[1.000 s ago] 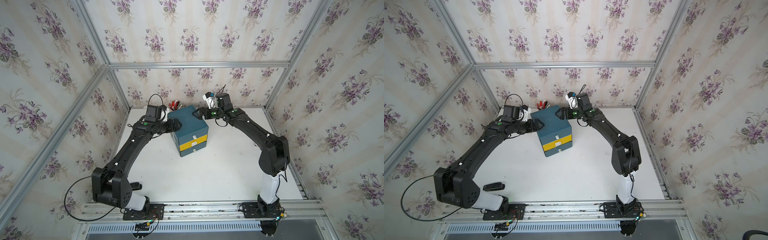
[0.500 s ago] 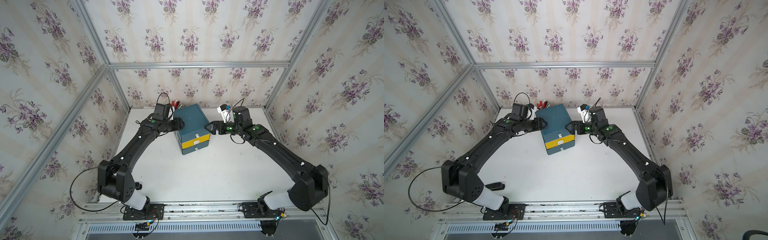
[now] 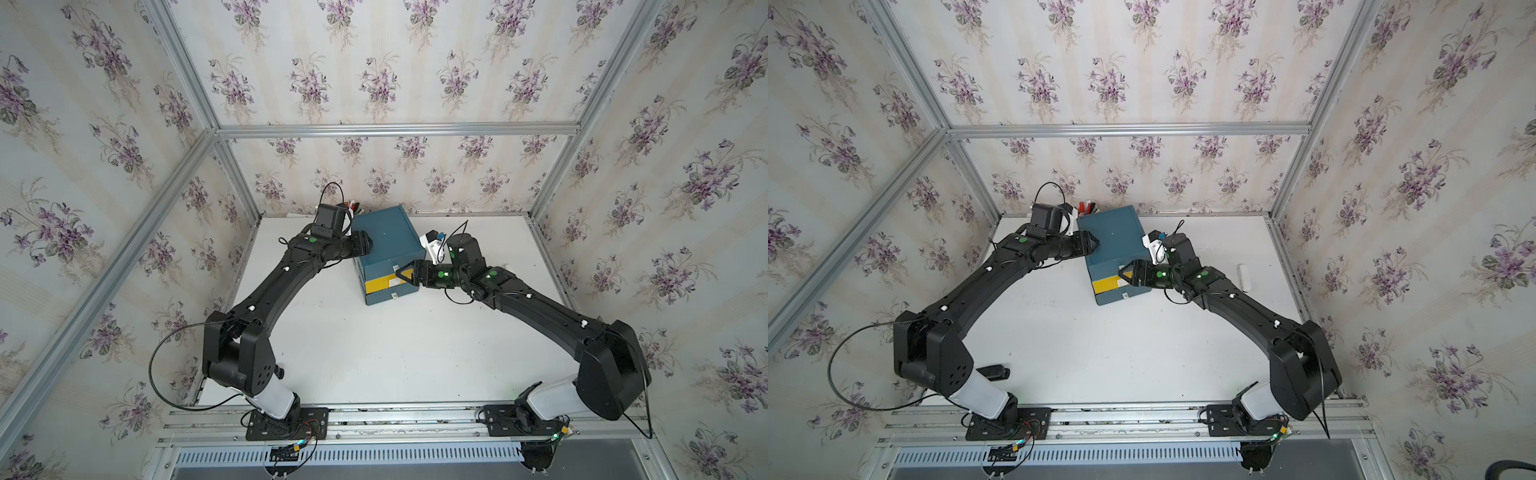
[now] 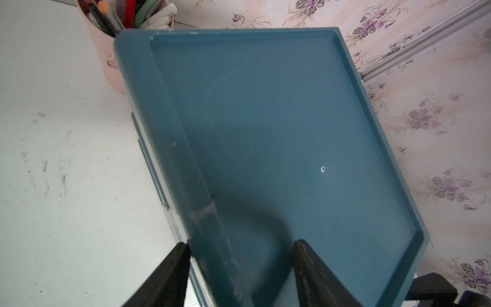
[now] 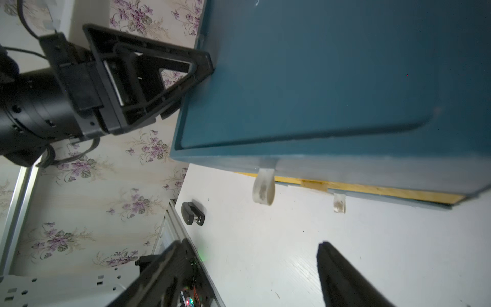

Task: Take the seed bags out of the drawer
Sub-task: Move the storage box to the center of the board, then open the drawer in the storage box.

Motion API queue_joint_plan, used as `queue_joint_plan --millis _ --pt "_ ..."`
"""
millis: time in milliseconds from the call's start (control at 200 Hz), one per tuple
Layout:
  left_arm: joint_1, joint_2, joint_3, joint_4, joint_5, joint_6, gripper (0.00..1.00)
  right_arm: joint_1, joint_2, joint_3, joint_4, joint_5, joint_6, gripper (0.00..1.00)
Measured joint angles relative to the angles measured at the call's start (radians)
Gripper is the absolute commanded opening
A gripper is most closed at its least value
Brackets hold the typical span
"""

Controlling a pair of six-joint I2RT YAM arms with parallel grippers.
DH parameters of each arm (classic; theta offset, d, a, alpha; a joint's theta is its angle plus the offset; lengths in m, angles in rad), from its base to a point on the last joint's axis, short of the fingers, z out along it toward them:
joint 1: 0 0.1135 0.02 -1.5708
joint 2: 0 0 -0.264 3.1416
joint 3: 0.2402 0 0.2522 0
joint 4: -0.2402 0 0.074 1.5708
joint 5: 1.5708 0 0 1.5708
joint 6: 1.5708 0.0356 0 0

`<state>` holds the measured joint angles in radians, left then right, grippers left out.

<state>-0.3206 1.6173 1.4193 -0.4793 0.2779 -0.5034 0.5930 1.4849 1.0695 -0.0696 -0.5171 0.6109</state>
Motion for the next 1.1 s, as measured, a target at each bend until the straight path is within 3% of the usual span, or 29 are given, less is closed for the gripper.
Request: queue_joint_plan --millis 605,1004,1099 --pt "-0.006 0.002 -0.001 0.005 -0.016 -0.019 0.64 0.002 0.133 0.045 0.126 0.004 0.081 0.35" --pt "-0.007 0.021 0.01 0.026 -0.011 -0.021 0.63 -0.01 0.131 0.037 0.141 0.014 0.101 0.0" --pt "-0.007 0.023 0.011 0.027 -0.009 -0.021 0.64 -0.011 0.113 0.014 0.151 0.014 0.119 0.0"
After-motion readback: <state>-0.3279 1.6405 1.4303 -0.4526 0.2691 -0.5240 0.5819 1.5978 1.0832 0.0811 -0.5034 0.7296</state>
